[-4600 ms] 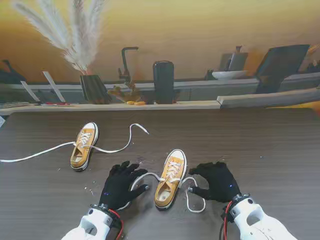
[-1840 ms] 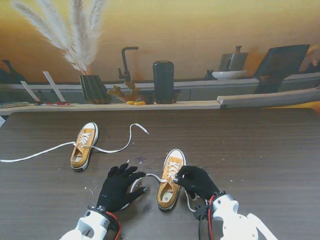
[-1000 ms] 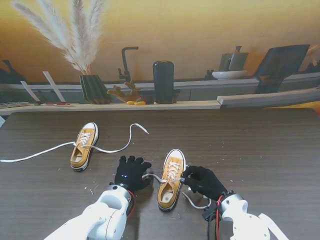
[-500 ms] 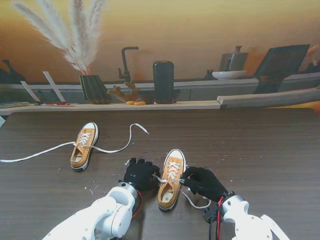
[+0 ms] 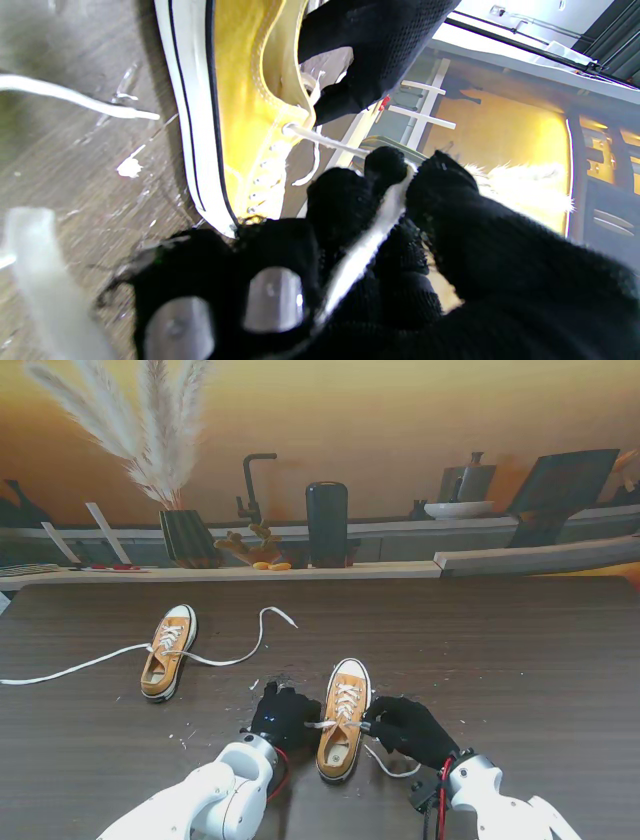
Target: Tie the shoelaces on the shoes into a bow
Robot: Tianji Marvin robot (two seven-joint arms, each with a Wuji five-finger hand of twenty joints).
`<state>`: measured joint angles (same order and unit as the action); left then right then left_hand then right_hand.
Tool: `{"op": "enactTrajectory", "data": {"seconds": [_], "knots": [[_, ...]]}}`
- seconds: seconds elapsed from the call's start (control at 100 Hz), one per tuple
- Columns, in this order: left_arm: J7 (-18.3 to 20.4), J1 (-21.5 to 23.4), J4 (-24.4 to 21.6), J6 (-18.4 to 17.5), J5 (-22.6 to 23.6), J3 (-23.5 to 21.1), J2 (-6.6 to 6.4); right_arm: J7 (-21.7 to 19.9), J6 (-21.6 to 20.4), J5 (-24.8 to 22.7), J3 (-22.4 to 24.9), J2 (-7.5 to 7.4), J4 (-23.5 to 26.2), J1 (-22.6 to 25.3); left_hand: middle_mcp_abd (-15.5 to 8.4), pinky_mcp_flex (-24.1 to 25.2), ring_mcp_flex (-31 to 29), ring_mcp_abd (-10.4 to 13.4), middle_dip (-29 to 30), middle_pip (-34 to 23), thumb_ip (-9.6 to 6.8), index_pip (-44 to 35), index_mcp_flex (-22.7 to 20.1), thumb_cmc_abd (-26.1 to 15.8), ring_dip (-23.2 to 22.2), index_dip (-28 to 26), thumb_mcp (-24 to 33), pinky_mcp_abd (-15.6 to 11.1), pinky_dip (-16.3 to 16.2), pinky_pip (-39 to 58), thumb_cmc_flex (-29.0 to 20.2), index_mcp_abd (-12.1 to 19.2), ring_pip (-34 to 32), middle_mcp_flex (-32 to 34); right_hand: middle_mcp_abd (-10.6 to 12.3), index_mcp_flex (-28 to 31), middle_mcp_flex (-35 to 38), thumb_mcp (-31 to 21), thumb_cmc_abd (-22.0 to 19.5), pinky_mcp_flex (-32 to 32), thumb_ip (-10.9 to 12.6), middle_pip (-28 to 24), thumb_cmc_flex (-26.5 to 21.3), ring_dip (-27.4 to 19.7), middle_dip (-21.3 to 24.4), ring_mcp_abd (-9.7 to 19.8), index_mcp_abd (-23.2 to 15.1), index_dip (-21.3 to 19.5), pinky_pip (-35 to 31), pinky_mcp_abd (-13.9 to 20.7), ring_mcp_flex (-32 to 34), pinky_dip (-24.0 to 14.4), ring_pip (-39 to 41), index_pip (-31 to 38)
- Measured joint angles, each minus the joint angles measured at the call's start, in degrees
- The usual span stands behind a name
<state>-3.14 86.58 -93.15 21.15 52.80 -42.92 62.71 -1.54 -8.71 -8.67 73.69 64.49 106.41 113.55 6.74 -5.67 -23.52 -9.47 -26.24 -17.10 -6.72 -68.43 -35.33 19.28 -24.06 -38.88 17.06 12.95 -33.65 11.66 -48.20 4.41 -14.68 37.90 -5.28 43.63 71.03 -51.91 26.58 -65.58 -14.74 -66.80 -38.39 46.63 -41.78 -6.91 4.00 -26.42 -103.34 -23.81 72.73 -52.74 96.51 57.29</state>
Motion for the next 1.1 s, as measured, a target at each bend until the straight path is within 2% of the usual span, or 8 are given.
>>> {"op": "enactTrajectory", "data": {"seconds": [0.08, 0.18, 0.37, 0.52, 0.66, 0.73, 0.92, 1.1], "knots": [[-2.4, 2.5, -1.0, -1.8, -0.4, -2.0, 0.13, -0.3, -0.1, 0.1, 0.1, -0.08, 0.2, 0.2, 0.5, -0.6, -4.1, -0.6, -3.8, -5.7, -2.08, -5.3, -2.5, -0.7, -3.1, -5.2, 4.5, 0.0, 1.8, -0.6, 3.2, -4.9, -5.0, 5.8, 0.0, 0.0, 0.0, 0.0, -0.5, 0.0, 0.0, 0.0, 0.0, 0.0, 0.0, 0.0, 0.0, 0.0, 0.0, 0.0, 0.0, 0.2, 0.0, 0.0], [-12.5, 5.6, -0.5, -5.8, -2.9, -4.1, 0.84, -0.7, -0.2, 0.1, 0.1, -0.18, 0.4, 0.4, 1.2, -4.9, -10.3, -1.3, -6.4, -10.3, -5.96, -9.5, -8.6, -0.8, -4.3, -11.0, 9.4, 0.0, 5.1, -0.6, 7.2, -9.7, -10.8, 13.3, 0.0, 0.0, 0.0, 0.0, -0.5, 0.0, 0.0, 0.0, 0.0, 0.0, 0.0, 0.0, 0.0, 0.0, 0.0, 0.0, 0.0, 0.4, 0.0, 0.0], [-20.2, 9.2, 0.0, -10.2, -4.3, -6.1, 2.56, -1.0, -0.5, 0.5, 0.2, -0.25, 0.6, 0.6, 1.6, -13.8, -23.8, -2.5, -7.2, -14.6, -10.48, -12.2, -17.5, 0.6, -3.2, -17.2, 16.7, 0.0, 13.1, -0.6, 10.7, -11.3, -15.1, 26.0, 0.0, 0.0, 0.0, 0.0, -0.6, 0.0, 0.0, 0.0, 0.0, 0.0, 0.0, 0.0, 0.0, 0.0, 0.0, 0.0, 0.0, 0.9, 0.0, 0.0], [-25.1, 9.8, 1.9, -17.1, -9.7, -6.9, 3.88, -1.2, -1.2, 0.5, 0.5, -0.33, 1.0, 1.2, 1.6, -17.1, -30.4, -2.6, -9.1, -20.3, -10.56, -15.0, -21.7, 3.3, -2.3, -17.2, 20.6, 1.0, 17.7, -0.6, 11.2, -11.3, -16.6, 32.0, 0.0, 0.0, 0.0, 0.0, -0.6, 0.0, 0.0, 0.0, 0.0, 0.0, 0.0, -0.1, 0.0, 0.0, 0.0, 0.0, 0.0, 1.2, 0.0, 0.0], [-24.8, 9.8, 3.6, -25.1, -24.5, -8.0, 5.76, -1.7, -1.9, 0.6, 0.7, -0.5, 1.6, 2.0, 3.4, -19.4, -33.6, -3.6, -14.5, -30.0, -10.57, -18.4, -22.5, 5.1, -2.3, -17.3, 21.9, 3.8, 19.3, 1.7, 11.1, -12.6, -21.0, 33.9, -0.1, 0.0, 0.0, 0.0, -0.6, 0.0, 0.0, 0.0, 0.0, 0.0, 0.0, -0.1, 0.1, 0.0, 0.0, 0.0, 0.0, 1.2, 0.0, 0.0], [-27.0, 9.4, 5.3, -26.5, -26.5, -7.8, 7.15, -2.0, -2.2, 0.8, 0.8, -0.58, 1.9, 2.3, 4.1, -20.5, -35.6, -4.2, -16.1, -34.1, -11.14, -19.6, -23.8, 6.5, -2.3, -17.4, 22.6, 4.1, 19.3, 5.3, 11.1, -12.6, -24.0, 35.1, -0.1, 0.0, 0.0, 0.0, -0.6, 0.0, 0.0, 0.0, -0.1, 0.0, 0.0, -0.1, 0.1, 0.0, -0.1, -0.1, 0.0, 1.7, 0.0, 0.0], [-29.5, 8.4, 8.1, -31.6, -32.8, -7.1, 9.44, -2.5, -3.1, 1.0, 1.4, -0.67, 2.3, 3.1, 5.9, -22.2, -40.6, -7.3, -19.2, -40.6, -10.32, -20.5, -23.8, 6.5, -2.4, -18.8, 22.4, 13.1, 15.8, 28.3, 11.1, -14.7, -28.8, 36.3, -0.2, 0.0, 0.0, 0.0, -0.6, 0.0, 0.0, 0.0, -0.1, 0.0, 0.0, -0.1, 0.1, 0.0, -0.1, -0.2, 0.0, 1.8, 0.0, 0.0], [-24.5, 9.7, 4.2, -27.4, -34.7, -7.7, 9.47, -2.8, -3.6, 1.6, 1.7, -0.74, 2.4, 3.4, 6.2, -43.5, -45.3, -10.0, -24.3, -44.6, -5.8, -19.5, -22.1, 3.0, -4.2, -22.4, 12.8, 19.5, 17.0, 58.4, 8.1, -14.7, -46.2, 36.8, -0.2, 0.0, 0.0, 0.0, -0.6, 0.0, 0.0, 0.0, -0.1, 0.0, 0.0, -0.1, 0.1, 0.0, -0.1, -0.3, 0.5, 1.9, 0.0, 0.0]]}}
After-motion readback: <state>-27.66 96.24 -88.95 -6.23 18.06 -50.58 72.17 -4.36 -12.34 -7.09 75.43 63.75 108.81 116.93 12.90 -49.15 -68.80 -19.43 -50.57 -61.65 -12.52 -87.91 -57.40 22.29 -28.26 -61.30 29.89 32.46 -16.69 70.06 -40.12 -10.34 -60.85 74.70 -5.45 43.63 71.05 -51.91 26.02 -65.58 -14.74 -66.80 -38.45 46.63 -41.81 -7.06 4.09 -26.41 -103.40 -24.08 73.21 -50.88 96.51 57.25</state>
